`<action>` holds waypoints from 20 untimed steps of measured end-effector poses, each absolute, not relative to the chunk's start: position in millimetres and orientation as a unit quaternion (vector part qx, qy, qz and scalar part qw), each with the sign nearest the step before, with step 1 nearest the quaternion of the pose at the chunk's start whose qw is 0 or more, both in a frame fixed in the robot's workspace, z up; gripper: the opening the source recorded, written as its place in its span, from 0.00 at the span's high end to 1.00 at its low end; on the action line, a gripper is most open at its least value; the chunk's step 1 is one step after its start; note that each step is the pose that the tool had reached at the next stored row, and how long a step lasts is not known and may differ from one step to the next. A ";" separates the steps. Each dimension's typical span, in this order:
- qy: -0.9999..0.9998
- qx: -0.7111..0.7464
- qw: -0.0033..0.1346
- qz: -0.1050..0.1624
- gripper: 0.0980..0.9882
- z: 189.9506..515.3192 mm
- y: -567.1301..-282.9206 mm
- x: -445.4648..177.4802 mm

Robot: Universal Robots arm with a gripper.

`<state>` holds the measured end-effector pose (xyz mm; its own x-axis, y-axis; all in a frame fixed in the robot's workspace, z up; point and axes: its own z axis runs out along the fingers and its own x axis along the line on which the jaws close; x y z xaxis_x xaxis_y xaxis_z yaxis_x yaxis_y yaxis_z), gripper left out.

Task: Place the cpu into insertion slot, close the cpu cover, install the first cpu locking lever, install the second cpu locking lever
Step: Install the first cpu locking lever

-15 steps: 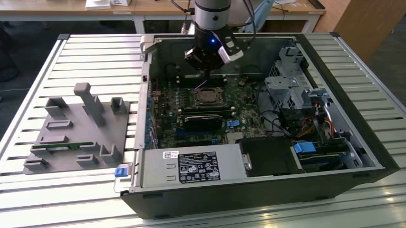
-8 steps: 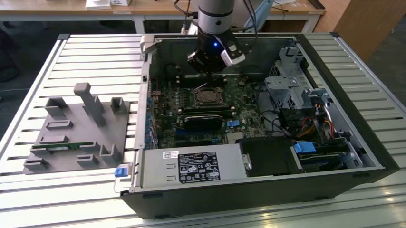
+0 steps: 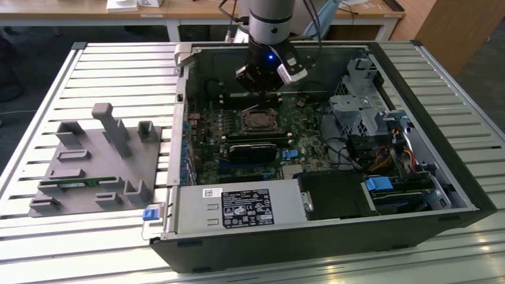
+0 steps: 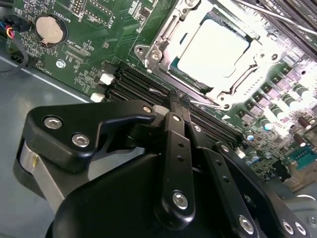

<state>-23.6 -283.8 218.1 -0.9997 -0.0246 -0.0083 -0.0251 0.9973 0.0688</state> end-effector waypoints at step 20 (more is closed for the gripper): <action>0.999 -0.012 0.001 0.035 0.97 201.8 -282.1 -15.0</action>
